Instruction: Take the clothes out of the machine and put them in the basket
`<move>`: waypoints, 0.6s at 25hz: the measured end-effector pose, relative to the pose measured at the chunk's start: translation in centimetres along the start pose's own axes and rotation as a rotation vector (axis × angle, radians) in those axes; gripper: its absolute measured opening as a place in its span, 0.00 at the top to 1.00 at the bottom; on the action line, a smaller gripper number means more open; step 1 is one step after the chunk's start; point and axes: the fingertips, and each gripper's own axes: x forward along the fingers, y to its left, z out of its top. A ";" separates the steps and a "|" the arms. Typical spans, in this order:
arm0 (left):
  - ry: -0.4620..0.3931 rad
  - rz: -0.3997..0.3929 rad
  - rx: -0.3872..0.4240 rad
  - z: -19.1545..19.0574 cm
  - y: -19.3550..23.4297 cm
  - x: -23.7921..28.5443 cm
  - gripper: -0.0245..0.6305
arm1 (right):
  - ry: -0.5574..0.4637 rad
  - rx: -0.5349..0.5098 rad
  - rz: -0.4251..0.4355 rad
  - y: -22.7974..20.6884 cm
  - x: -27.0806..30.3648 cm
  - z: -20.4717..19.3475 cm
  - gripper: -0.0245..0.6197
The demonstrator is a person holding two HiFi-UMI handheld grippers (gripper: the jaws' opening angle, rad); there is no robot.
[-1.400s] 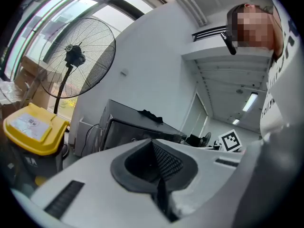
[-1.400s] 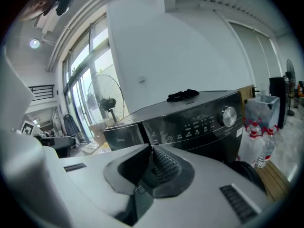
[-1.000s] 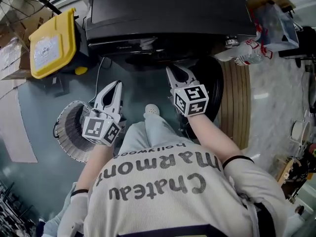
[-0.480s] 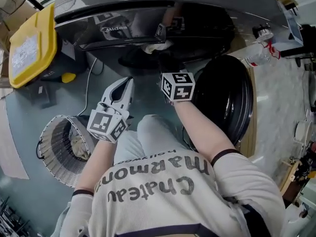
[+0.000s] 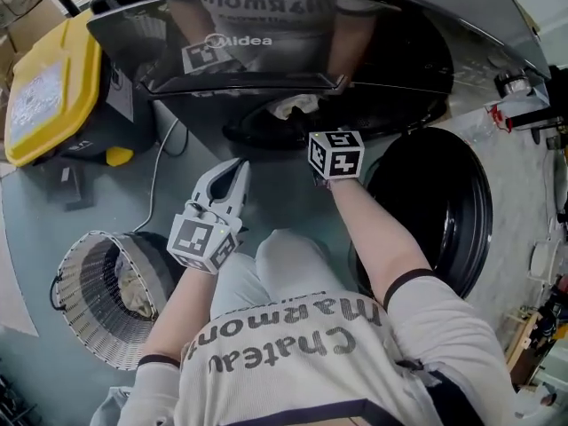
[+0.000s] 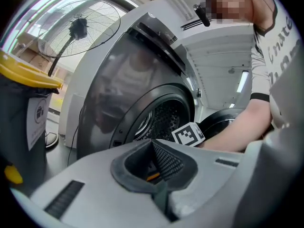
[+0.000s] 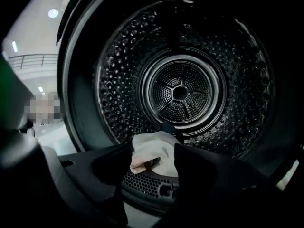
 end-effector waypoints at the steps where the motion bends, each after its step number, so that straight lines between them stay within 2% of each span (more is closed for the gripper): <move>1: 0.002 -0.001 0.000 -0.3 0.1 0.2 0.95 | -0.012 0.032 -0.001 -0.3 0.4 0.3 0.51; 3: 0.010 -0.006 0.003 -0.8 0.0 0.3 0.95 | -0.020 0.059 0.006 -0.4 1.5 0.7 0.48; 5: 0.011 -0.007 0.000 -1.2 0.0 0.2 0.95 | 0.003 0.040 0.007 -0.3 2.8 0.5 0.45; 11: 0.005 -0.015 0.014 -1.2 -0.4 0.1 0.95 | 0.130 -0.027 -0.078 -1.3 5.3 -3.1 0.46; 12: 0.004 -0.015 0.016 -1.1 -0.5 0.0 0.95 | 0.138 -0.034 -0.092 -1.6 5.3 -3.4 0.51; 13: 0.003 -0.015 0.019 -0.9 -0.5 -0.1 0.95 | 0.142 -0.034 -0.107 -1.8 5.2 -3.6 0.66; 14: 0.004 -0.013 0.019 -0.7 -0.5 -0.2 0.95 | 0.145 -0.030 -0.120 -2.1 5.0 -3.7 0.73; 15: 0.006 -0.009 0.016 -0.5 -0.6 -0.4 0.95 | 0.147 -0.025 -0.127 -2.2 4.8 -3.6 0.75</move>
